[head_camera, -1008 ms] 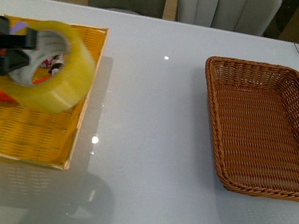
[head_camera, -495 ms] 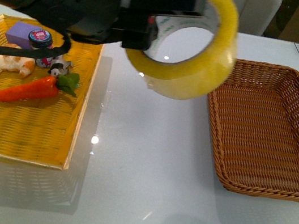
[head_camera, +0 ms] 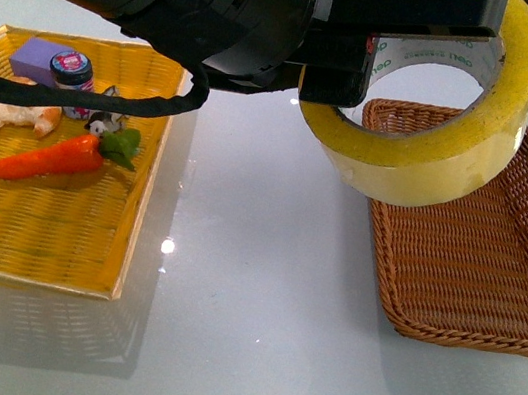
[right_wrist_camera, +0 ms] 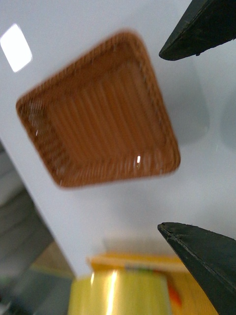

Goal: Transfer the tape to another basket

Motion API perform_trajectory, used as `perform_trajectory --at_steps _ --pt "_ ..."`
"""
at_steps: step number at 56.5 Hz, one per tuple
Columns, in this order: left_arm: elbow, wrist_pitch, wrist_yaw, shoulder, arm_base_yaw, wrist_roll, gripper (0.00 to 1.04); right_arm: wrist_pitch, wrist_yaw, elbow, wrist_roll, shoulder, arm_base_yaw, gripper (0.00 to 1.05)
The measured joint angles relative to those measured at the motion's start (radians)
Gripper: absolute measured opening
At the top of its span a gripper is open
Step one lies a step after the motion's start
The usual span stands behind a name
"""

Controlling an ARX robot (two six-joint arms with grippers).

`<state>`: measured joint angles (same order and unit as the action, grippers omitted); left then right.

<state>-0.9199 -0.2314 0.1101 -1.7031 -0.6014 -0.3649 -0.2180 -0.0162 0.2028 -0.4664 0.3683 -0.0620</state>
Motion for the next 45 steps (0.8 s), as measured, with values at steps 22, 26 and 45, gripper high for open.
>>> perform_trajectory --at_steps 22,26,45 --pt "-0.013 0.016 0.007 -0.005 -0.009 -0.009 0.16 0.68 -0.117 -0.089 -0.341 0.423 -0.224 0.96" --pt "-0.016 0.017 0.008 -0.005 -0.01 -0.011 0.16 0.776 -0.134 -0.089 -0.352 0.504 -0.233 0.96" --pt "-0.018 0.029 0.015 -0.005 -0.01 -0.014 0.16 1.059 -0.187 -0.077 -0.365 0.764 -0.269 0.96"
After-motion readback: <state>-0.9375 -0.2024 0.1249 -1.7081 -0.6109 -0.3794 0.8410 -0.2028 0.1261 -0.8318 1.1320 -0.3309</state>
